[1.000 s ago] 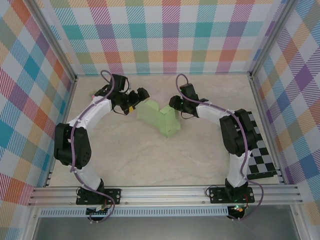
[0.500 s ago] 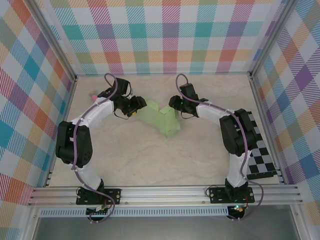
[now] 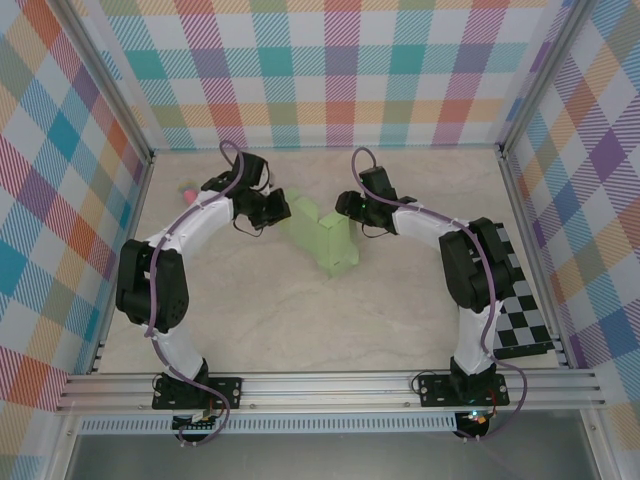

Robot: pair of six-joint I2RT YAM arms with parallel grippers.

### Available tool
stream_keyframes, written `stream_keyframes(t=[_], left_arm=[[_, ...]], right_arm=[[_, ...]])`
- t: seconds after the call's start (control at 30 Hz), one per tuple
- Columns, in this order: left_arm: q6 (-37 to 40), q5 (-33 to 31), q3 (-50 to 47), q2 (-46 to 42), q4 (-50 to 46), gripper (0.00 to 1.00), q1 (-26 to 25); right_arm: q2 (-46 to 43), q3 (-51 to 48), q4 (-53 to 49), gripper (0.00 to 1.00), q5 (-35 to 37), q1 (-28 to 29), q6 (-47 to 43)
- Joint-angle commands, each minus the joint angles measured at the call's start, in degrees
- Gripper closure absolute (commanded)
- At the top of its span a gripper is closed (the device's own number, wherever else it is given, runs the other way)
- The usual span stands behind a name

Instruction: Fold the paper box

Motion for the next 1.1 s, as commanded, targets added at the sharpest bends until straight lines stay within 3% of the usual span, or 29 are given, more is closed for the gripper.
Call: stream_keyframes(t=[0.0,0.2,0.23,0.27,0.3,0.4,0.53,0.63,0.77,0.87,1.07], left_arm=[[3.83,-0.49,2.21,0.3,-2.5,1.0,-1.24],[11.61,-1.53,0.91,-1.05,-1.76,1.0,-1.82],[12.79,-1.25,0.66,-1.49,-1.37,1.0,-1.81],[13.85,-1.18,0.48,-1.91,-1.22,1.0,-1.82],[14.7,-1.31,0.53,-2.22,-1.08,1.0,-1.87],[17.69,-2.71,0.44,-3.57,-0.44,1.0,-2.0],[22.77,-2.41,-1.45,-6.87,3.77,1.0,-2.38],[29.57,-3.79,-3.58,-10.28,7.35,1.0,-3.78],[36.85,0.73,-5.89,-13.34,12.8,1.0,-5.05],[40.95,3.36,-6.1,-13.93,13.9,1.0,-5.76],[44.45,2.91,-4.57,-13.93,12.36,1.0,-6.22]], right_arm=[[-2.19,-0.16,-1.62,0.41,-2.3,0.31,0.65],[-4.68,0.53,-5.24,0.3,-2.72,-0.97,-2.69],[-5.2,1.07,-6.57,0.21,-3.22,-1.55,-3.65],[-5.6,2.2,-8.98,0.04,-3.2,-2.24,-4.98],[-5.67,3.7,-11.68,0.0,-3.03,-2.67,-6.43],[-6.39,6.94,-18.64,0.0,-2.99,-4.77,-9.49],[-10.76,2.0,-18.14,0.0,-8.88,-10.97,-6.83],[-9.63,4.0,-20.06,0.0,-25.51,-17.07,-9.26],[-4.06,12.28,-29.19,0.0,-40.42,-18.41,-17.09],[0.79,15.75,-32.49,0.13,-52.13,-18.41,-21.14],[3.54,16.77,-33.64,0.16,-60.4,-18.24,-24.16]])
